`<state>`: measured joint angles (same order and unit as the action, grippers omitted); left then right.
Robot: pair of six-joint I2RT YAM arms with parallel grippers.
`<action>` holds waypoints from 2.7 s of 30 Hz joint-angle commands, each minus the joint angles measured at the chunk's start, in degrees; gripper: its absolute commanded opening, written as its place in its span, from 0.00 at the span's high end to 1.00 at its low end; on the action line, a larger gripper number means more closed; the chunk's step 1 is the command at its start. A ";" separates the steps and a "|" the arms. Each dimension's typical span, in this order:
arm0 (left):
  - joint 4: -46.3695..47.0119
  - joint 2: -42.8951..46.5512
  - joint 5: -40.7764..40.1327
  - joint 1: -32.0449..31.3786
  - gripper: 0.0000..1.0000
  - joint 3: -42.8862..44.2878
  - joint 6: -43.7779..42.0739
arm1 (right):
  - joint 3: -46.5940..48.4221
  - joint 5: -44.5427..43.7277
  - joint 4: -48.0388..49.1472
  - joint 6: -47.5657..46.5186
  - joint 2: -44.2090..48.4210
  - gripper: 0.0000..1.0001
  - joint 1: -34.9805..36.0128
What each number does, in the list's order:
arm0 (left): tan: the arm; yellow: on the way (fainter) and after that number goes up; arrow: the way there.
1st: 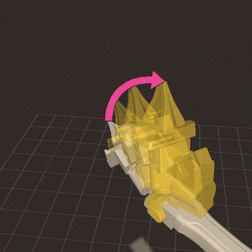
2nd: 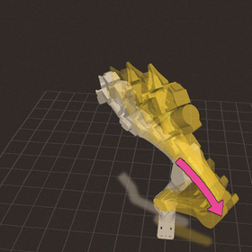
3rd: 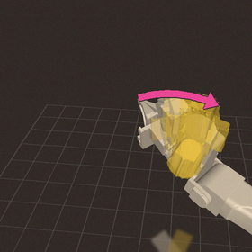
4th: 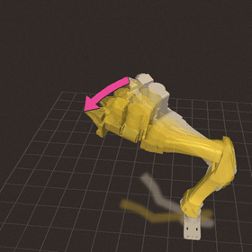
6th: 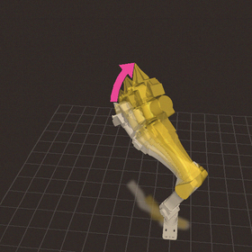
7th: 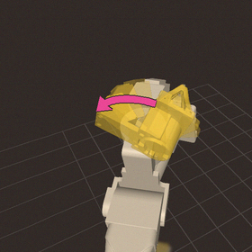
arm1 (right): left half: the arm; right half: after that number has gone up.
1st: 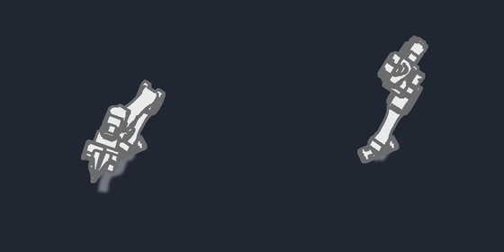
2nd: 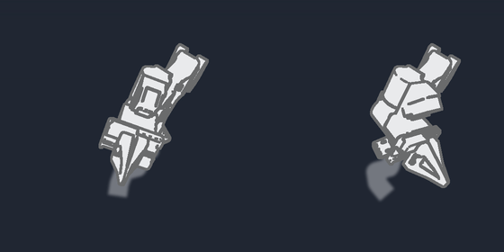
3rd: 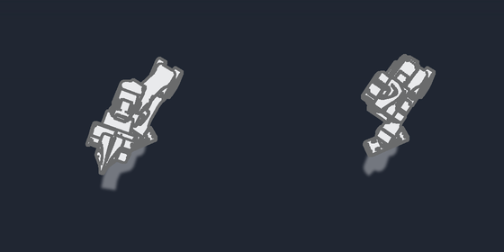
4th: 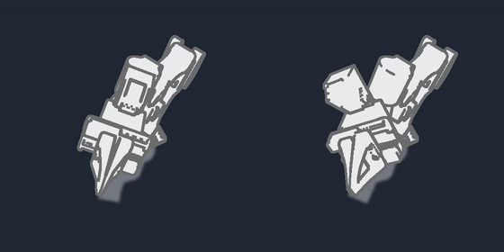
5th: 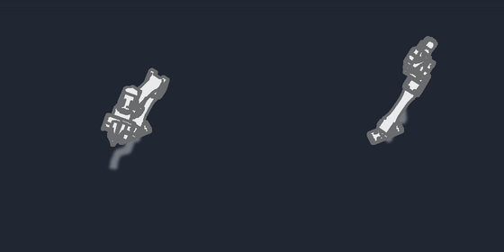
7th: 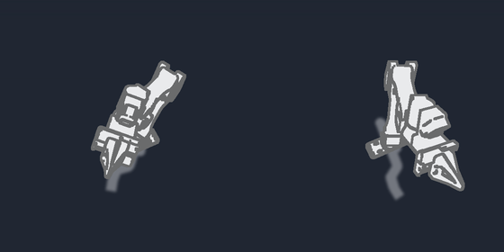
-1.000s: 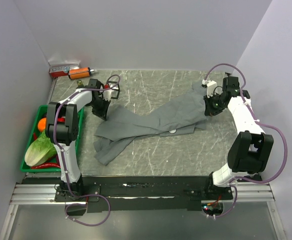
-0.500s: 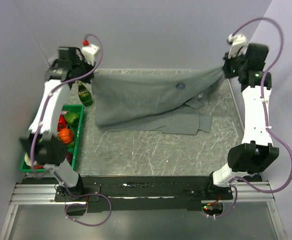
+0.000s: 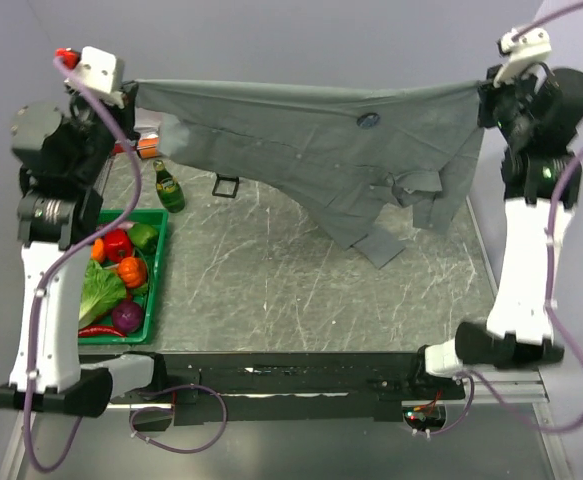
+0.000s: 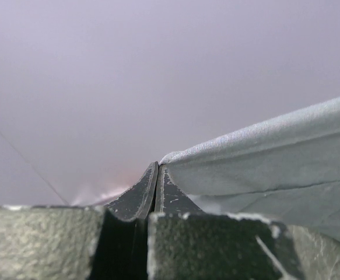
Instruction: Remove the brooch from the garment
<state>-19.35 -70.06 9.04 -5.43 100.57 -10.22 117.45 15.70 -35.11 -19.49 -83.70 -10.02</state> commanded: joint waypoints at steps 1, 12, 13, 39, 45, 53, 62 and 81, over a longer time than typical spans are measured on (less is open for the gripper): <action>4.41 6.85 -2.89 0.51 0.99 -0.03 1.78 | -4.06 -4.01 9.36 -3.36 14.51 1.00 -0.88; 2.66 19.00 -0.08 1.47 0.99 -1.17 2.39 | -2.50 -6.12 8.57 -4.33 28.07 1.00 -0.88; 2.57 19.35 0.36 1.56 0.99 -0.91 2.74 | -0.83 -6.21 8.31 -4.51 27.98 1.00 -0.88; 6.34 6.20 7.41 2.18 0.99 -49.86 6.97 | -43.20 11.02 14.90 -21.04 -3.45 1.00 2.99; 9.69 -7.25 1.60 2.09 0.99 -43.63 4.68 | -19.13 0.50 9.98 -14.88 -29.30 1.00 5.70; 7.32 -11.59 -1.92 2.09 0.95 -39.05 5.03 | -3.64 -5.68 9.98 -12.17 -39.70 0.72 9.76; -1.65 -3.43 2.47 2.09 0.46 -38.34 3.37 | -9.94 -3.67 3.49 -9.51 -25.50 0.31 11.52; -16.94 -6.13 17.33 2.09 0.60 -51.62 -22.12 | -58.65 -2.42 -7.61 -30.17 -6.29 0.53 11.34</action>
<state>-34.92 -74.78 24.43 -3.44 49.47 -26.48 59.22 17.19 -45.84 -46.37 -88.58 1.58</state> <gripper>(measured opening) 0.405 0.478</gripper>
